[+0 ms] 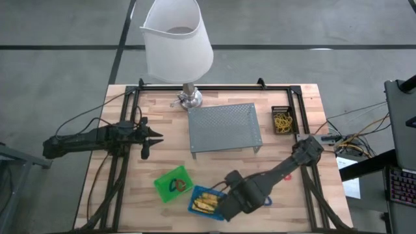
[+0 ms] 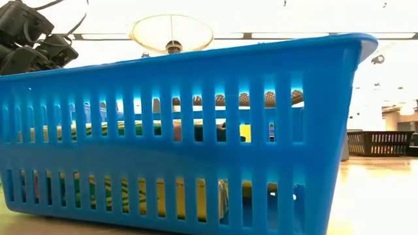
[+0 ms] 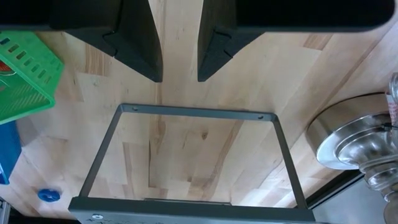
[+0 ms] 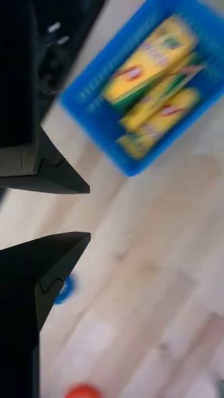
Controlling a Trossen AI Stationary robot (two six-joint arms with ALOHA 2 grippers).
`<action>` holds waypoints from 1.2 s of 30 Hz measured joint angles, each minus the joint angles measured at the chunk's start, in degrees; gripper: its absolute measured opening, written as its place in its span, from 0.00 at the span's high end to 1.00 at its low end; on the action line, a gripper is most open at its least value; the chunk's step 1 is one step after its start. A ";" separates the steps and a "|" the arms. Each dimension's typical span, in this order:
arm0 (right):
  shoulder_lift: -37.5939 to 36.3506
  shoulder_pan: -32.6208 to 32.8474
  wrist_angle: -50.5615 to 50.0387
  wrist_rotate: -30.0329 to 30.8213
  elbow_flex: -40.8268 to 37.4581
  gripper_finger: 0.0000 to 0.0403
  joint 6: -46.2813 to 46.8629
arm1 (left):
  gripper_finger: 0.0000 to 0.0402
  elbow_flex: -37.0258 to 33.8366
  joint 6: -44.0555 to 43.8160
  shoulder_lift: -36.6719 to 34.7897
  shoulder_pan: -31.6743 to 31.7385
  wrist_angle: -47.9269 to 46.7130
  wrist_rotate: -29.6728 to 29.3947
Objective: Pick & Place Office Desk Supplies
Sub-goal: Put the blue spring rubber band into the green basket
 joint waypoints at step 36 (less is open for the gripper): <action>-20.51 13.96 25.01 -6.04 -50.64 0.76 38.38 | 0.74 0.00 -0.01 0.00 0.01 0.00 0.00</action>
